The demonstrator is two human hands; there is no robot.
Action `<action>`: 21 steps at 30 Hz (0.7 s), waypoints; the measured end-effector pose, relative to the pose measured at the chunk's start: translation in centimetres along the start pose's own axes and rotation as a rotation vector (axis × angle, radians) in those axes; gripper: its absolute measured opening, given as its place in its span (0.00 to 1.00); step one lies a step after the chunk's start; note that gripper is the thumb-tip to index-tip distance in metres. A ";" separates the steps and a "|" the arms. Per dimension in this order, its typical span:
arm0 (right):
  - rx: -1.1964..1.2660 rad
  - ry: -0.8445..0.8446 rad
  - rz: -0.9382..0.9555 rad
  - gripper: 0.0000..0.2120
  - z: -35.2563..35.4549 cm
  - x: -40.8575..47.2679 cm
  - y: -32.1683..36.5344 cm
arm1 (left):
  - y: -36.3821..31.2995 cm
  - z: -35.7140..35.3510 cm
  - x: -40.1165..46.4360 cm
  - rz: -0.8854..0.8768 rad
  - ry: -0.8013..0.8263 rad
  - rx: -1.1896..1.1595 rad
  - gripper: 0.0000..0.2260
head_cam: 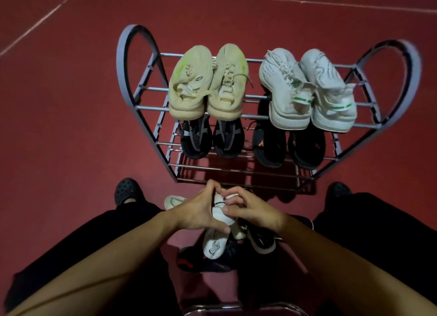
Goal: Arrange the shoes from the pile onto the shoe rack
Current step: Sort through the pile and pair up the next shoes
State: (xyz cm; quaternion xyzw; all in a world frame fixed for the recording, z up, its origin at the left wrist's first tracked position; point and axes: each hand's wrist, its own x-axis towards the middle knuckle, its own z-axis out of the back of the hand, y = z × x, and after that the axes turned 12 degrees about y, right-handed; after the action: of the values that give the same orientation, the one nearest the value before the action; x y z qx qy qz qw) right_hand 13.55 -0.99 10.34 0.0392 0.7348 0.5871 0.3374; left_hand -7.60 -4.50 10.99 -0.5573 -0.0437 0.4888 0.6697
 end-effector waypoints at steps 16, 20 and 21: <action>-0.651 -0.310 -0.104 0.10 2.1 -1.8 -1.8 | 1.7 0.1 1.7 -0.019 -0.161 -0.118 0.35; -0.750 -0.322 -0.269 0.13 0.9 -2.3 -4.8 | 4.8 -0.9 1.5 0.188 -0.072 -0.051 0.26; -0.738 -0.358 -0.285 0.15 0.2 -2.4 -5.8 | 5.5 -1.5 1.6 0.234 -0.058 -0.072 0.25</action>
State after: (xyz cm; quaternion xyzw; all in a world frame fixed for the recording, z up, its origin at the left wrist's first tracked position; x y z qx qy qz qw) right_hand 17.50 -3.70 6.22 -0.0847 0.4034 0.7420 0.5287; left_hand -9.18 -4.91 5.33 -0.5681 -0.0152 0.5776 0.5860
